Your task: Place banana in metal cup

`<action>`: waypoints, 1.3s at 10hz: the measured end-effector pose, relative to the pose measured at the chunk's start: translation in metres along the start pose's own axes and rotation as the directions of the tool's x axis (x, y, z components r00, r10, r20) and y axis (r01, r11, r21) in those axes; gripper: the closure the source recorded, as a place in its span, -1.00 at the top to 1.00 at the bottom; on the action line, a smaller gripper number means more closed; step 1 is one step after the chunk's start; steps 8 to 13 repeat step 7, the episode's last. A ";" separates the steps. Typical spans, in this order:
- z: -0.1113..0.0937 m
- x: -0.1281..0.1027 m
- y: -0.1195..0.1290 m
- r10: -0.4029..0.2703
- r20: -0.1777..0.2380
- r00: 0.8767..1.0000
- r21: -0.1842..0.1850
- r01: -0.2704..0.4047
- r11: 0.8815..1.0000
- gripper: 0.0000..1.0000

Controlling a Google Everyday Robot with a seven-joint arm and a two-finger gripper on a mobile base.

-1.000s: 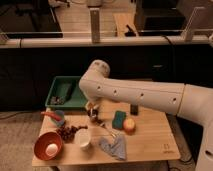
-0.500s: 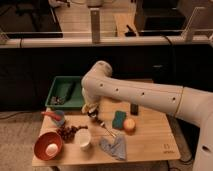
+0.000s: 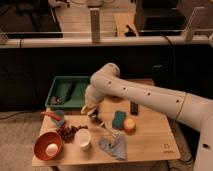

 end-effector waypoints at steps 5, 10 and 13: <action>0.021 0.009 0.003 0.049 0.090 0.995 0.007 -0.050 0.999 -1.00; 0.033 0.008 0.004 0.046 0.062 0.997 -0.027 -0.044 0.999 -1.00; 0.033 0.008 0.004 0.046 0.062 0.997 -0.027 -0.044 0.999 -1.00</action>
